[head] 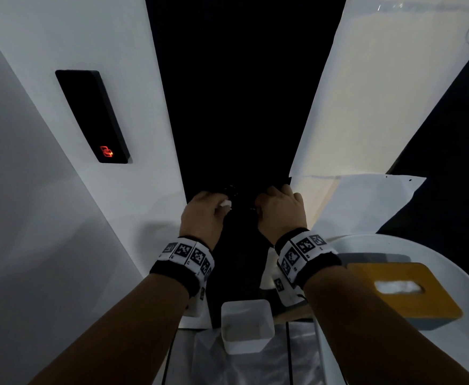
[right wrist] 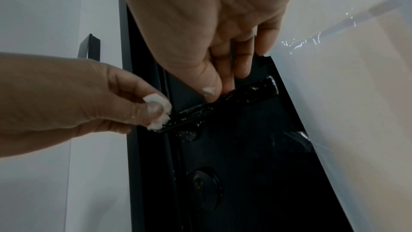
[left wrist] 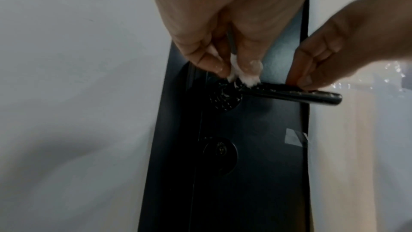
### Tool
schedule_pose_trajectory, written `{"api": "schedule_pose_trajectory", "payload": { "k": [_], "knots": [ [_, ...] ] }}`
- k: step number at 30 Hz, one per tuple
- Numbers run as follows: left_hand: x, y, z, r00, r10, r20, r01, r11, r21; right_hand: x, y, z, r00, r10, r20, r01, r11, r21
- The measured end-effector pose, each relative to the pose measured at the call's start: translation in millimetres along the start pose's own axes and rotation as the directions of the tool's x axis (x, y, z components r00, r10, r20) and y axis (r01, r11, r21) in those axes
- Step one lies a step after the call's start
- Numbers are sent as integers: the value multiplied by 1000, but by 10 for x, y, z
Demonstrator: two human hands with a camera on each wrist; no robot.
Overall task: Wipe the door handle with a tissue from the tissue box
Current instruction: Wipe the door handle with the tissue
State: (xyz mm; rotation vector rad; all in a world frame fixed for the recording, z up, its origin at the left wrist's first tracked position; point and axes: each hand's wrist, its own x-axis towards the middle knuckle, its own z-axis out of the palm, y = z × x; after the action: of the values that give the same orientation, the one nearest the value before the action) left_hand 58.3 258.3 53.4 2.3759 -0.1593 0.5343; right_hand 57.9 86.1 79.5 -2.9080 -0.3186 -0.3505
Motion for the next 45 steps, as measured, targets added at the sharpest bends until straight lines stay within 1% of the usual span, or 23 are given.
{"api": "schedule_pose_trajectory", "payload": {
  "k": [2, 4, 5, 7, 9, 10, 12, 13, 17, 19, 23, 26, 31, 34, 36, 40, 43, 45],
  "knots": [
    [-1, 34, 62, 999, 32, 43, -32, 999, 3, 12, -12, 15, 1000, 0, -6, 0, 1000, -15],
    [28, 22, 106, 999, 15, 47, -16, 1000, 20, 21, -21, 21, 1000, -3, -5, 3, 999, -32],
    [50, -7, 118, 999, -19, 33, 17, 999, 35, 23, -21, 22, 1000, -7, -2, 7, 999, -36],
    [93, -92, 106, 992, -128, 3, 128, 991, 43, 26, -19, 17, 1000, -10, 7, 10, 999, -35],
    [129, -139, 73, 976, -215, -25, 215, 976, -11, 27, -7, 15, 1000, -10, 16, 10, 1000, -27],
    [146, -136, 55, 973, -226, -41, 225, 974, -24, 28, -5, 14, 1000, -10, 20, 11, 1000, -24],
    [201, -75, 28, 974, -218, -55, 218, 976, 2, 34, -3, 14, 1000, -8, 25, 8, 1000, -19],
    [236, -28, 13, 974, -224, -44, 225, 974, 20, 37, -6, 15, 1000, -8, 27, 8, 1000, -21],
    [353, 116, 12, 959, -274, 73, 268, 960, 80, 49, -14, 7, 999, -9, 35, 10, 1000, -29],
    [399, 132, 23, 952, -291, 96, 283, 955, 92, 54, -12, -3, 999, -14, 41, 16, 999, -28],
    [489, 142, 28, 949, -291, 120, 278, 954, 114, 65, -11, -7, 998, -23, 52, 25, 999, -30],
    [506, 153, 46, 960, -258, 112, 242, 961, 134, 64, -10, -3, 998, -26, 50, 27, 999, -32],
    [512, 166, 3, 946, -284, 155, 260, 953, 158, 62, -18, -16, 998, -28, 64, 31, 999, -43],
    [441, 168, -53, 939, -298, 171, 268, 947, 177, 64, -18, -21, 997, -27, 68, 29, 999, -28],
    [352, 170, -91, 946, -284, 156, 254, 949, 186, 63, -23, -28, 997, -22, 75, 24, 999, -26],
    [167, 130, -141, 958, -245, 152, 219, 961, 168, 57, -27, -44, 995, -15, 98, 18, 999, -30],
    [38, 52, -152, 947, -267, 178, 247, 960, 130, 47, -26, -47, 996, -11, 91, 14, 1000, -27],
    [-30, 15, -128, 951, -289, 113, 284, 957, 64, 40, -27, -56, 996, -12, 83, 14, 1000, -18]
  ]
}}
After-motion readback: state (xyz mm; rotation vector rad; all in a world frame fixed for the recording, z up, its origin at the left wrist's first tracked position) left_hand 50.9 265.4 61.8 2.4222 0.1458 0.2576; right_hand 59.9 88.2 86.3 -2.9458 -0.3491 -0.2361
